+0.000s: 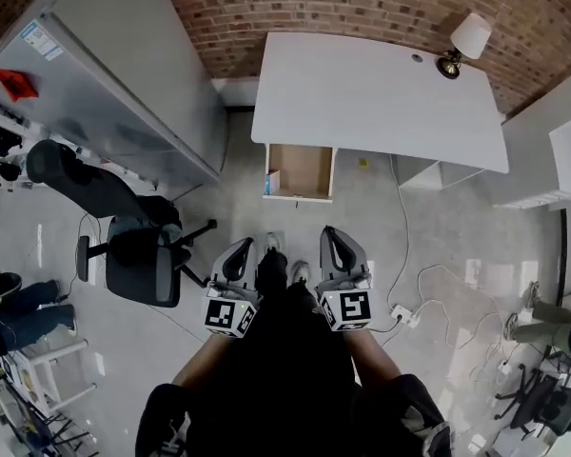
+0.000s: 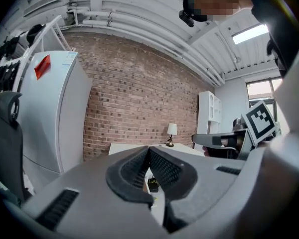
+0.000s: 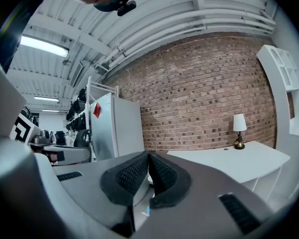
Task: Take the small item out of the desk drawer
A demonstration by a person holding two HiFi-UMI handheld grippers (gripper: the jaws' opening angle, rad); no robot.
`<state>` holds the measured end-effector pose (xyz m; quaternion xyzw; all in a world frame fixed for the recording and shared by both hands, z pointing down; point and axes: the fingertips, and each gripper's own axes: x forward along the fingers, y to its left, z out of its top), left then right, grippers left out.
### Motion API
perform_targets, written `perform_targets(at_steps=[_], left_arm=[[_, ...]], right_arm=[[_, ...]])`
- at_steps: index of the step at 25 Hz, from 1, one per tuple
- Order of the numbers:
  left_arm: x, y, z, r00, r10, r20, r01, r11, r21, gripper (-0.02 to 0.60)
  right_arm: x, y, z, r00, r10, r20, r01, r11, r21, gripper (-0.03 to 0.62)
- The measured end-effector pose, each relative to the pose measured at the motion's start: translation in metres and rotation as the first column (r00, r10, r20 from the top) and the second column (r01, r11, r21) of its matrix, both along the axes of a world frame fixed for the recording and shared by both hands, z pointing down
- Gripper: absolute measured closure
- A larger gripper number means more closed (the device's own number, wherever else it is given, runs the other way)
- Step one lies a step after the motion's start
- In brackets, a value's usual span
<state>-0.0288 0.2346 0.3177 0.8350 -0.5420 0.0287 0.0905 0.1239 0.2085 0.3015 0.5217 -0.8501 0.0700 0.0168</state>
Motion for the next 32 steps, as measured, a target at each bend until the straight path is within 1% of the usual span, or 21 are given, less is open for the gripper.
perform_targets(at_steps=[5, 10, 14, 21, 24, 28, 30, 32], left_arm=[[0.017, -0.037, 0.019, 1.0, 0.019, 0.017, -0.019, 0.999, -0.029, 0.572], [0.033, -0.077, 0.029, 0.999, 0.025, 0.029, -0.024, 0.999, -0.031, 0.572], [0.029, -0.104, 0.061, 1.0, 0.015, 0.026, -0.014, 0.998, -0.065, 0.572], [0.006, -0.152, 0.121, 0.999, -0.003, 0.036, 0.009, 0.987, -0.159, 0.572], [0.002, -0.17, 0.155, 0.999, -0.009, 0.041, 0.018, 0.973, -0.231, 0.572], [-0.012, -0.199, 0.212, 0.997, -0.017, 0.076, 0.039, 0.951, -0.305, 0.572], [-0.019, -0.212, 0.244, 0.996, -0.021, 0.092, 0.052, 0.935, -0.35, 0.571], [-0.024, -0.222, 0.276, 0.995, -0.022, 0.102, 0.062, 0.913, -0.402, 0.571]], right_arm=[[0.017, -0.027, 0.021, 1.0, 0.023, 0.008, -0.023, 0.999, -0.03, 0.568], [0.034, -0.054, 0.037, 0.999, 0.041, 0.023, -0.04, 0.997, -0.071, 0.568], [0.025, -0.078, 0.059, 1.0, 0.018, 0.01, -0.017, 0.996, -0.093, 0.568], [-0.004, -0.127, 0.077, 1.0, -0.015, -0.025, 0.012, 0.992, -0.122, 0.568], [-0.012, -0.147, 0.089, 0.999, -0.034, -0.042, 0.027, 0.987, -0.158, 0.568], [-0.028, -0.179, 0.104, 0.997, -0.059, -0.057, 0.047, 0.979, -0.198, 0.568], [-0.035, -0.195, 0.111, 0.996, -0.069, -0.065, 0.053, 0.975, -0.216, 0.568], [-0.039, -0.21, 0.122, 0.995, -0.074, -0.067, 0.056, 0.969, -0.239, 0.568]])
